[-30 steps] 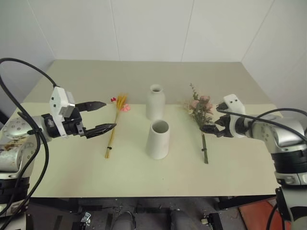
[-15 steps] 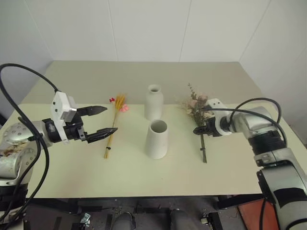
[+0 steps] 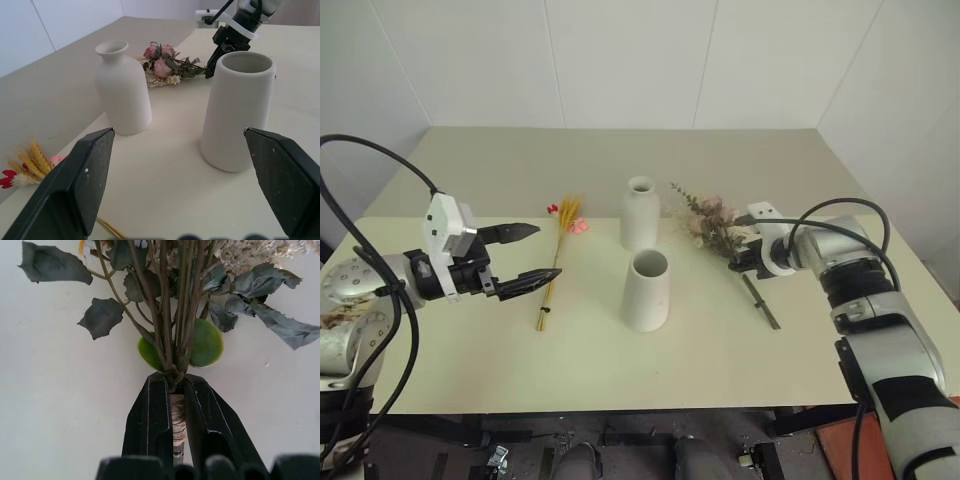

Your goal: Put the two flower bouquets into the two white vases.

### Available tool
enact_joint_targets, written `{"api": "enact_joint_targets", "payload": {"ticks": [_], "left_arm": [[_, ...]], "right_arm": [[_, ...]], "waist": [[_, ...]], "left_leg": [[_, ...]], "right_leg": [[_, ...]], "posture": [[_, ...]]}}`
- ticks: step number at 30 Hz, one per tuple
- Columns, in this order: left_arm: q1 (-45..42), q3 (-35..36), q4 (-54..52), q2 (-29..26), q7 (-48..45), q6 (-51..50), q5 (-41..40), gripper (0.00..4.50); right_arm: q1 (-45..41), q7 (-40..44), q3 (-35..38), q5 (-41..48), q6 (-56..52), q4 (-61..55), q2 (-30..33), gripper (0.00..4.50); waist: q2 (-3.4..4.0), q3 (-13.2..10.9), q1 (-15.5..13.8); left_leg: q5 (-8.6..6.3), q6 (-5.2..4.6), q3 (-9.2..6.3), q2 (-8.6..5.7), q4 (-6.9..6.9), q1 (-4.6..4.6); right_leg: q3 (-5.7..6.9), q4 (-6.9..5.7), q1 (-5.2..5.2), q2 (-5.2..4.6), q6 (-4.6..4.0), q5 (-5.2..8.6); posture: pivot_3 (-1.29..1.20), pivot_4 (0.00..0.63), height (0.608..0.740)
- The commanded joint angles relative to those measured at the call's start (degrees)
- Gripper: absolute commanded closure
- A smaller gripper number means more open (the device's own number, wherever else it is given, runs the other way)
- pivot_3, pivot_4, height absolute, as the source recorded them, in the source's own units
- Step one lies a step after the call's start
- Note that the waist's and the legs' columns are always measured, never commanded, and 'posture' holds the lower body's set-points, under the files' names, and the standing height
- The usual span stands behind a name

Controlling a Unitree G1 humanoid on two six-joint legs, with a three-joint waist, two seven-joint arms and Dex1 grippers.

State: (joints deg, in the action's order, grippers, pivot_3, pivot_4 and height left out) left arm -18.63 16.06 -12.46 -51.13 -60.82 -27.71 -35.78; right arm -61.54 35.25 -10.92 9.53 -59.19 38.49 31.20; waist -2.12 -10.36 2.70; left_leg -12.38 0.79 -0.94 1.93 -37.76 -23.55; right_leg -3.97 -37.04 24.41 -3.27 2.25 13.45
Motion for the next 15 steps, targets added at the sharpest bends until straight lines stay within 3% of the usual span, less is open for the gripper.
{"api": "enact_joint_targets", "payload": {"ticks": [1,4,8,15], "left_arm": [[-2.44,1.20,0.52,-1.59,-0.42,1.21,0.41,0.00],[-3.23,1.12,1.22,-2.01,-0.65,1.33,0.67,0.00],[-4.07,0.80,2.27,-2.54,-1.45,1.97,1.38,0.00],[-5.40,1.03,3.06,-3.04,-2.18,2.12,1.95,0.00]], "right_arm": [[-2.31,-14.50,11.23,-0.57,15.27,-5.31,-3.53,4.32],[-3.84,-20.83,17.22,0.67,29.31,-8.20,-7.96,4.32],[-5.08,-27.40,15.46,-4.89,49.84,-5.70,-12.60,4.32],[-14.52,-16.07,29.87,14.78,62.30,5.34,-23.37,4.32]], "waist": [[0.02,-0.01,0.13],[0.06,-0.04,0.53],[0.07,-0.04,1.06],[0.14,-0.10,1.38]], "left_leg": [[0.00,0.00,0.01,0.01,0.01,-0.01],[0.00,0.00,0.01,0.01,0.03,-0.06],[0.00,0.00,-0.01,0.02,0.08,-0.10],[0.00,0.01,-0.03,0.03,0.08,0.02]], "right_leg": [[-0.01,-0.01,0.02,0.00,0.00,0.00],[-0.02,-0.05,0.11,0.01,0.00,0.00],[-0.01,-0.04,0.15,0.00,0.00,0.00],[-0.01,-0.07,0.06,0.01,-0.04,-0.03]], "posture": [[0.00,0.150,0.740],[0.00,0.150,0.740],[0.00,0.150,0.740],[0.00,0.150,0.740]]}}
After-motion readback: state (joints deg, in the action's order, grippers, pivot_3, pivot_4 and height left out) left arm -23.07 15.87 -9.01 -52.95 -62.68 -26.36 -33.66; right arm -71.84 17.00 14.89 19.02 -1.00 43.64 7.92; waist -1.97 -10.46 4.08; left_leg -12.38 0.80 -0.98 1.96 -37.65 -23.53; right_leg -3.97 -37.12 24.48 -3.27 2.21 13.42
